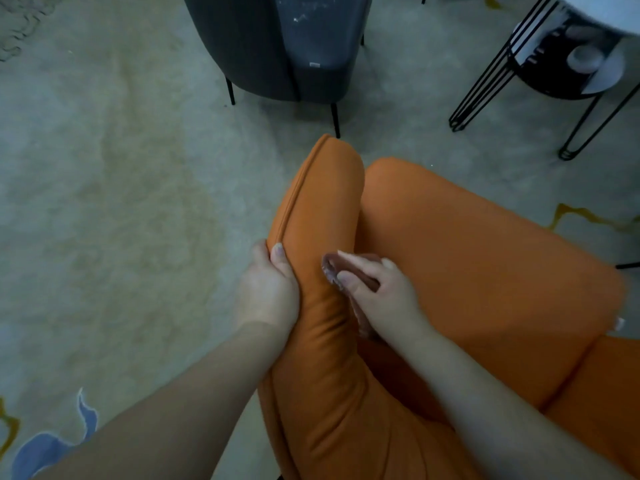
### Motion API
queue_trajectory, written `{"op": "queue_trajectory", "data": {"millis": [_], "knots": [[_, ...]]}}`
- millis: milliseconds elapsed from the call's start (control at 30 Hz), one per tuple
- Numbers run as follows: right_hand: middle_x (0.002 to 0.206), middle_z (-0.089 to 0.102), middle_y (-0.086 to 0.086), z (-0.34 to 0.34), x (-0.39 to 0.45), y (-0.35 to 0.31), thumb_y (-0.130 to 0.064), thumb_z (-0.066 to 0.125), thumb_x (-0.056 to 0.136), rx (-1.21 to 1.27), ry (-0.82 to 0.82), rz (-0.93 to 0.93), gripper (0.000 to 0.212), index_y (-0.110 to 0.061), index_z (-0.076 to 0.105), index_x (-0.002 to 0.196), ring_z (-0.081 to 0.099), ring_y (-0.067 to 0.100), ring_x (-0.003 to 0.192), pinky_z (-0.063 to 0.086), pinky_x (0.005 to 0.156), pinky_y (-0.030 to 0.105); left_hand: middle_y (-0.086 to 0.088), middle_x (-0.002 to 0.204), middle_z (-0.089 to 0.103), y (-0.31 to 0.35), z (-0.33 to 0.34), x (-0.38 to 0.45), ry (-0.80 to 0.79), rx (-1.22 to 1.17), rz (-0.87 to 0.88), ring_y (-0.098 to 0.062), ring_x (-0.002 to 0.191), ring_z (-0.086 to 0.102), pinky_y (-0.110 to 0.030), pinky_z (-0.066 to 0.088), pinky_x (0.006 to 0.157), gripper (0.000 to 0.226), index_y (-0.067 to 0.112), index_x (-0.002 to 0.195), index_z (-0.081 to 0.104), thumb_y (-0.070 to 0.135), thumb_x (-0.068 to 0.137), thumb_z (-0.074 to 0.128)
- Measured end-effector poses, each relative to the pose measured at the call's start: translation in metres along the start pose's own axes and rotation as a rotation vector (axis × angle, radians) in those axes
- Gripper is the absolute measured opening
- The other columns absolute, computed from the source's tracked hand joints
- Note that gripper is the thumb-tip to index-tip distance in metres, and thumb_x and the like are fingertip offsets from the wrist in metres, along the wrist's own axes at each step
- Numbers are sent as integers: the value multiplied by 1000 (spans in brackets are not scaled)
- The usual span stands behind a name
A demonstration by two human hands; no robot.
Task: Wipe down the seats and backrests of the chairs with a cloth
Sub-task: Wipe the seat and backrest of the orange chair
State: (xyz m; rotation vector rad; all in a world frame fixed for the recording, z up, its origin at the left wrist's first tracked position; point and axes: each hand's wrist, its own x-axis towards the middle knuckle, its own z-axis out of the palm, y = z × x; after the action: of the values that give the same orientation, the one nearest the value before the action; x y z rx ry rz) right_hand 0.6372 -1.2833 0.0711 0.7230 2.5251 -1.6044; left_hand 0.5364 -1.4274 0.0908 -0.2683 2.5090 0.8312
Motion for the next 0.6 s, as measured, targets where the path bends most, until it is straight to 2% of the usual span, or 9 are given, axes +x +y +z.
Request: {"op": "queue_trajectory", "data": {"millis": [67, 133, 267, 367, 467, 600], "knots": [[102, 52, -17, -2, -6, 0, -71, 48, 71, 17, 47, 28, 43, -64, 54, 114, 57, 2, 94, 41, 78, 10, -12, 133, 53, -4, -1, -3, -16, -8, 53, -30, 120, 51, -32, 40, 92, 40, 15, 141, 37, 29, 104, 34], [102, 53, -16, -7, -15, -1, -69, 50, 73, 30, 83, 48, 45, -56, 60, 115, 57, 1, 94, 38, 74, 4, -15, 135, 52, -10, -8, -9, -47, -44, 90, -32, 121, 50, -30, 37, 88, 45, 13, 142, 35, 35, 103, 33], [103, 53, -10, -21, -35, -7, -55, 57, 86, 27, 85, 66, 31, -53, 62, 116, 56, 6, 97, 38, 75, 10, -20, 143, 44, -16, -28, -22, -133, 76, 145, -37, 129, 43, -37, 34, 104, 54, 9, 148, 28, 36, 102, 36], [105, 51, -10, -28, -53, -18, -54, 56, 87, 10, 85, 75, 32, -50, 62, 119, 54, 5, 97, 37, 74, 10, -21, 139, 47, -27, -44, -49, -156, 232, 232, -37, 125, 47, -37, 38, 102, 53, 9, 146, 30, 34, 100, 41], [105, 48, -12, -28, -71, -34, -53, 56, 88, -12, 90, 72, 34, -49, 61, 121, 52, 4, 95, 35, 71, 7, -16, 142, 43, -41, -61, -78, -140, 383, 321, -34, 127, 45, -37, 36, 102, 53, 14, 148, 29, 39, 101, 35], [105, 44, -11, -15, -92, -57, -51, 56, 90, -65, 115, 74, 36, -49, 57, 125, 50, 7, 96, 37, 76, 13, -7, 150, 35, -56, -85, -100, -115, 432, 431, -26, 137, 34, -35, 29, 109, 52, 18, 149, 27, 39, 102, 31]]}}
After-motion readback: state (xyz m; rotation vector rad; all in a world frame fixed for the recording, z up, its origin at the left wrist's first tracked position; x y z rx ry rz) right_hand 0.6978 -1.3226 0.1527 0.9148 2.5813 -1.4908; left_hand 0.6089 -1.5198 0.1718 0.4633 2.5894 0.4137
